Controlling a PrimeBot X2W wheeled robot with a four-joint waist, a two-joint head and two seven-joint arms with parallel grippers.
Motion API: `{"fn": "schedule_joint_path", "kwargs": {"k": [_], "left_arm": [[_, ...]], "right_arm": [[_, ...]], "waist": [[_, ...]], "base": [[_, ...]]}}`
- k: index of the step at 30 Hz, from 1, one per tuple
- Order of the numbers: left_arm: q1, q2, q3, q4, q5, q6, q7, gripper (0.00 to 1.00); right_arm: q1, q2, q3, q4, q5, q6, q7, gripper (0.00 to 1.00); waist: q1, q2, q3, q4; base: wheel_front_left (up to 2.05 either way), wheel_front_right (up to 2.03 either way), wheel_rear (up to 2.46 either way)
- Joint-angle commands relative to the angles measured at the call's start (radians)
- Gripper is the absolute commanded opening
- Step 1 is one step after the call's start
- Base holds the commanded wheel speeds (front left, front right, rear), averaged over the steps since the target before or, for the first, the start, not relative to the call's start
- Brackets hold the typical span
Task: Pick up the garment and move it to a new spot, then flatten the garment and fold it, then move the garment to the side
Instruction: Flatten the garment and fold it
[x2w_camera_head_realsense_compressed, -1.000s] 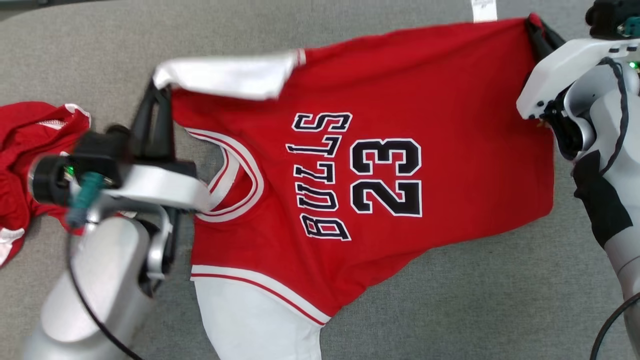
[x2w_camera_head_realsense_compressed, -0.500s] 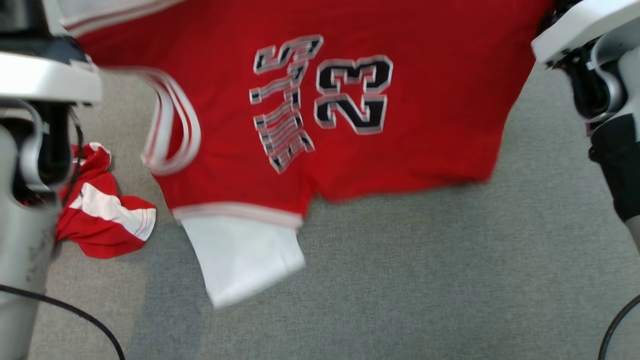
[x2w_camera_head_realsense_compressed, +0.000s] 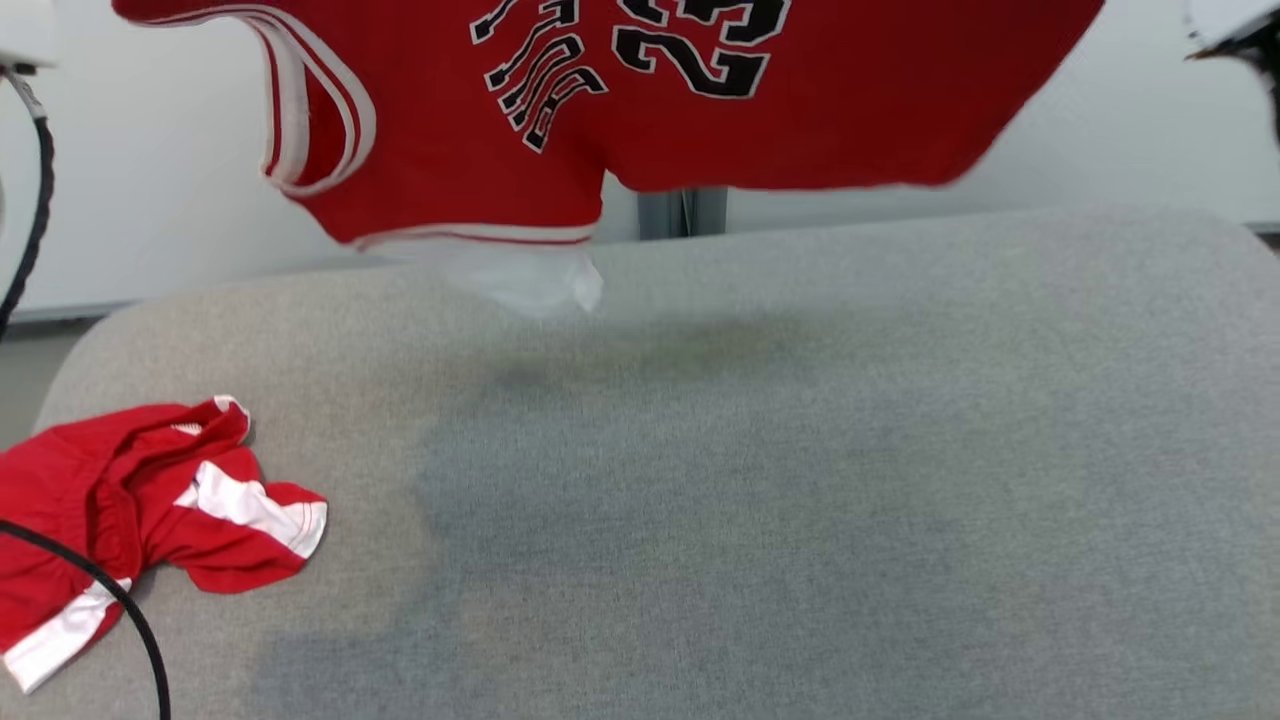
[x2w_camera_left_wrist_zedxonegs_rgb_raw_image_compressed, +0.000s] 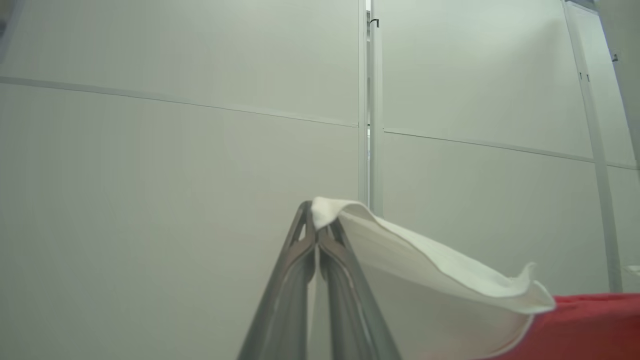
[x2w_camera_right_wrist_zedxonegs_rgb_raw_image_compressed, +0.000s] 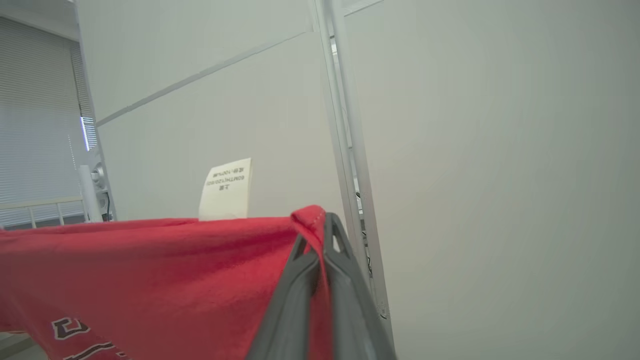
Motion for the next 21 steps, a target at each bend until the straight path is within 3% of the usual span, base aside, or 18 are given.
{"fn": "schedule_joint_path", "kwargs": {"k": [1,12,17,21], "left_arm": [[-0.02,0.005,0.011,-0.007,-0.016,0.006,0.01,0.0],[-0.018,0.004,-0.016,0.019,-0.069,0.002,0.123,0.0],[-0.071,-0.011,-0.072,0.114,-0.031,-0.024,0.12,0.0],[-0.184,-0.038,-0.125,0.227,0.034,-0.055,0.074,0.0]], "right_arm": [[-0.009,-0.02,0.004,-0.016,0.012,0.0,0.015,0.0],[0.028,-0.072,0.057,-0.05,-0.001,0.0,0.083,0.0],[0.003,-0.045,0.101,0.027,-0.053,0.0,0.082,0.0],[-0.093,-0.009,0.116,0.133,-0.133,0.0,0.029,0.0]], "waist": [[0.0,-0.0001,-0.037,-0.009],[0.0,-0.0001,-0.047,-0.016],[0.0,-0.0001,0.005,-0.011],[0.0,-0.0001,0.115,-0.001]], "base": [[0.0,0.0,0.0],[0.0,0.0,0.0],[0.0,0.0,0.0],[0.0,0.0,0.0]]}}
